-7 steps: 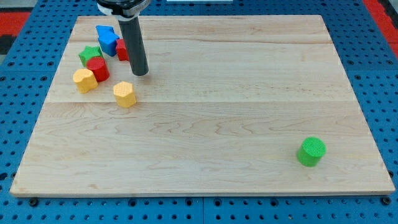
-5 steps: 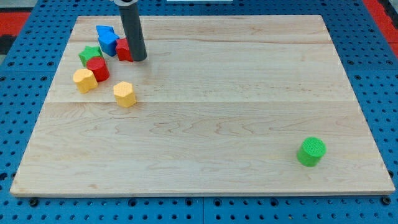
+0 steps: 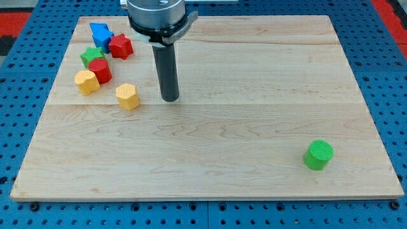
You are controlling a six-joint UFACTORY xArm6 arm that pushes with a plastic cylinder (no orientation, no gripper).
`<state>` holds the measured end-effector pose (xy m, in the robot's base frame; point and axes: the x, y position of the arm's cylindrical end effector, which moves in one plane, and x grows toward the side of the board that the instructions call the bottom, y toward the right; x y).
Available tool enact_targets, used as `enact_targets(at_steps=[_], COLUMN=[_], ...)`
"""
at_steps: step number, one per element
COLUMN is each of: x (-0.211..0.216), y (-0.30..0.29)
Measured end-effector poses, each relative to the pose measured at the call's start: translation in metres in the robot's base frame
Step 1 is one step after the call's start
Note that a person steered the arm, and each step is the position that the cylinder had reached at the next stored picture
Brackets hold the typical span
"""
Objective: Push the yellow blocks to the center left of the board
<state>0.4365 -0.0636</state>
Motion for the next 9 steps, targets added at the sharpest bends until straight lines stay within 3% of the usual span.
enact_targets(at_steps=[1,3,4,7,9], x=[0.022,0.019,-0.013,-0.007,-0.049], y=[0.0,-0.043,-0.075,-0.097,-0.145])
